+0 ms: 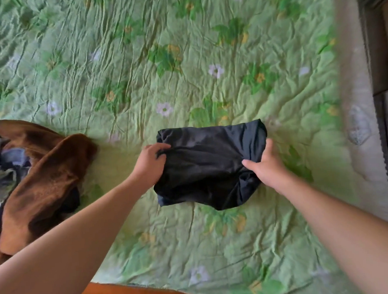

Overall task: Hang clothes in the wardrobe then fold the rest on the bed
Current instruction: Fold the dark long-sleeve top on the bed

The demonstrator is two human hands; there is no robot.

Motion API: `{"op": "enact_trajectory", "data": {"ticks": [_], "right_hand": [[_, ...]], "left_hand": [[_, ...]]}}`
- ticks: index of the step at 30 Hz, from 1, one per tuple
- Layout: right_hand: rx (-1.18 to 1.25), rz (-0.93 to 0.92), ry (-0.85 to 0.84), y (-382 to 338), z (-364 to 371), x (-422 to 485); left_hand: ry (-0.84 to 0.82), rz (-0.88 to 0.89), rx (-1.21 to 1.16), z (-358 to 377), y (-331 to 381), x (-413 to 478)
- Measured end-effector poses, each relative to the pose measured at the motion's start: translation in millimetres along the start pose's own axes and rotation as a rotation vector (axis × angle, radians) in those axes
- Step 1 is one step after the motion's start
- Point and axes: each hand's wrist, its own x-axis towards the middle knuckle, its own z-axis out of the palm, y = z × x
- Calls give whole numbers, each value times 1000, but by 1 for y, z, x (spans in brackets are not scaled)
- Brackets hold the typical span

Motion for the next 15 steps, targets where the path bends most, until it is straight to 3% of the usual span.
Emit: {"op": "enact_trajectory", "data": {"ticks": [2,4,6,7,10,12,15], "right_hand": [[-197,-14,60,8,12,-8],[-357,-108,287,9,19,-12],[-541,-328,465,5,29,-12],[-623,-463,468,3,36,-10],[-883,-654,200,3,62,-1],[-993,-586,41,12,72,8],[-973,-508,-21,19,71,18]], "left_hand": [[-58,25,220,4,-17,-5],[2,83,326,10,-23,-9],[111,271,508,24,-22,-9],[140,386,610,33,-21,-9],[125,578,841,62,-29,-8],[103,545,890,70,-44,-6],[59,474,905,67,-57,-2]]}}
